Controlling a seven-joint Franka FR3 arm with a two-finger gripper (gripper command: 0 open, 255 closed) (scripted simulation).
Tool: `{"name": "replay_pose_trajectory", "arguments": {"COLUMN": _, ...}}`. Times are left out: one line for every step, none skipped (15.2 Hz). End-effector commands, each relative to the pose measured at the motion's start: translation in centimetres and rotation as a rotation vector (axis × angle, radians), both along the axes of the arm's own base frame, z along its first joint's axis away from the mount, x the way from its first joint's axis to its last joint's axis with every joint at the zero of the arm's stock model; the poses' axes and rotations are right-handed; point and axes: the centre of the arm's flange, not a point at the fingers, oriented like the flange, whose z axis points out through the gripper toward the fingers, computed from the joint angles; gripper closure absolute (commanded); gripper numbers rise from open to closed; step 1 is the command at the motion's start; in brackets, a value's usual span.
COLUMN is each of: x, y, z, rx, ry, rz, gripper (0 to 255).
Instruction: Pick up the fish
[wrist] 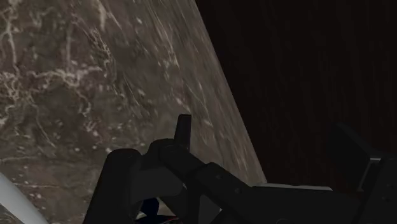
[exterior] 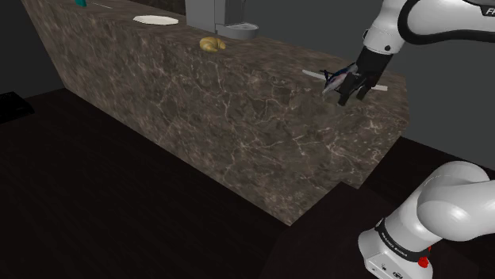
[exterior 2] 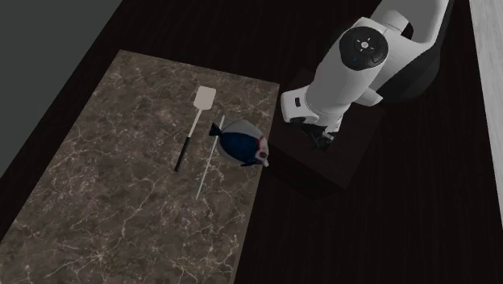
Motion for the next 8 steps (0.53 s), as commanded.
{"name": "replay_pose_trajectory", "arguments": {"x": 0.0, "y": 0.0, "z": 0.0, "rx": 0.0, "ry": 0.0, "rz": 0.0, "gripper": 0}}
{"name": "replay_pose_trajectory", "arguments": {"x": 0.7, "y": -1.2, "z": 0.4, "rx": 0.021, "ry": -0.017, "rz": 0.048, "gripper": 0}}
{"name": "replay_pose_trajectory", "arguments": {"x": 1.4, "y": -2.4, "z": 0.7, "rx": 0.041, "ry": -0.033, "rz": 0.097, "gripper": 0}}
{"name": "replay_pose_trajectory", "arguments": {"x": 2.1, "y": -3.6, "z": 1.1, "rx": 0.062, "ry": -0.05, "rz": 0.145, "gripper": 0}}
{"name": "replay_pose_trajectory", "arguments": {"x": 2.9, "y": -4.7, "z": 1.4, "rx": 0.082, "ry": -0.066, "rz": 0.193, "gripper": 0}}
{"name": "replay_pose_trajectory", "arguments": {"x": 3.8, "y": -5.8, "z": 1.7, "rx": 0.103, "ry": -0.083, "rz": 0.242, "gripper": 0}}
{"name": "replay_pose_trajectory", "arguments": {"x": 4.7, "y": -6.9, "z": 2.0, "rx": 0.123, "ry": -0.099, "rz": 0.29, "gripper": 0}}
{"name": "replay_pose_trajectory", "arguments": {"x": 5.6, "y": -7.9, "z": 2.3, "rx": 0.144, "ry": -0.116, "rz": 0.338, "gripper": 0}}
